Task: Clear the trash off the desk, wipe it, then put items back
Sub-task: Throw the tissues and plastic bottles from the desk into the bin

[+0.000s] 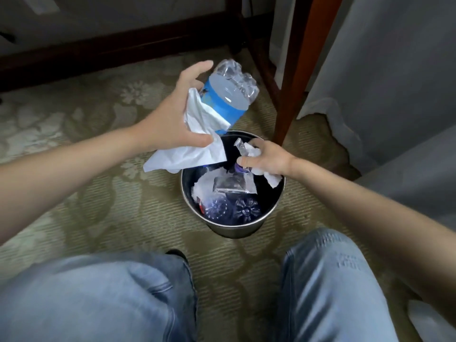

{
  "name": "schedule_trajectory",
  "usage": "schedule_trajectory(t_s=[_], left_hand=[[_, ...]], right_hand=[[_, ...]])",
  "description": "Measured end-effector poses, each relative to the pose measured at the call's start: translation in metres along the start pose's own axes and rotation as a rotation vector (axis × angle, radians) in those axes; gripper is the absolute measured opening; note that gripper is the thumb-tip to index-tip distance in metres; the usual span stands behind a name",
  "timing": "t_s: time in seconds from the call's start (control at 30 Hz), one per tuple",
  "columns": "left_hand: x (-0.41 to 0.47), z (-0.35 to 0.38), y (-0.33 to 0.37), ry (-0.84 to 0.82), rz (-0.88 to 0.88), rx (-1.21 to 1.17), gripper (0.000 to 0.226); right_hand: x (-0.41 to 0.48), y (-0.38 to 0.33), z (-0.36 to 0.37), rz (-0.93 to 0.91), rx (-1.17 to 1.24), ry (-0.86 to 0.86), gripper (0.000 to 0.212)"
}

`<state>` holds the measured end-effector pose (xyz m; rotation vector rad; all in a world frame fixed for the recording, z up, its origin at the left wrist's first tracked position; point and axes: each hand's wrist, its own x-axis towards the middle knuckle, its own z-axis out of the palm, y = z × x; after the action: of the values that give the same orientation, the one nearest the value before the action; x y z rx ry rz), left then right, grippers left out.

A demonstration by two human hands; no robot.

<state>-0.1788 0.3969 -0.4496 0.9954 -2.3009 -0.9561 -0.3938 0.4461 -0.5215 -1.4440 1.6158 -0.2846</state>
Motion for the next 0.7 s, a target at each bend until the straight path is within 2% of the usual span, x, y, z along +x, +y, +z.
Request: schedule_trajectory(t_s=[0.03,0.1,0.17,0.23,0.27,0.33,0.43,0.47,0.53,0.63,0.7], left_hand=[[-0.001,-0.001,-0.001,0.029,-0.002,-0.025,0.102],[0.001,0.001,0.000,0.087,0.016,-0.070,0.105],[0.009,0.007,0.003,0.124,0.055,-0.135,0.105],[0.020,0.016,0.003,0.127,0.109,-0.208,0.099],[0.025,0.022,0.002,0.114,0.124,-0.230,0.096],[0.031,0.033,-0.005,0.060,0.117,-0.233,0.094],[0.027,0.053,-0.025,-0.081,0.028,-0.208,0.100],[0.024,0.060,-0.035,-0.136,0.005,-0.171,0.102],[0.016,0.074,-0.055,-0.267,-0.052,-0.026,0.106],[0.009,0.086,-0.083,-0.566,-0.217,0.370,0.111],[0.006,0.088,-0.090,-0.733,-0.264,0.610,0.113]], right_hand=[[0.001,0.005,0.004,-0.008,0.137,0.029,0.038],[0.001,0.016,0.005,-0.028,0.253,0.111,0.030],[-0.004,0.023,0.000,-0.086,0.193,0.116,0.045],[-0.012,0.028,-0.002,-0.113,0.060,0.026,0.066],[-0.016,0.030,-0.002,-0.106,0.050,-0.009,0.066],[-0.019,0.035,0.002,-0.120,0.140,0.043,0.050],[-0.020,0.044,0.003,-0.148,0.344,0.292,0.022],[-0.023,0.047,0.000,-0.124,0.353,0.359,0.018],[-0.028,0.054,-0.007,-0.080,0.331,0.449,0.025],[-0.036,0.060,-0.015,-0.099,0.307,0.442,0.023],[-0.038,0.059,-0.013,-0.141,0.269,0.398,0.020]])
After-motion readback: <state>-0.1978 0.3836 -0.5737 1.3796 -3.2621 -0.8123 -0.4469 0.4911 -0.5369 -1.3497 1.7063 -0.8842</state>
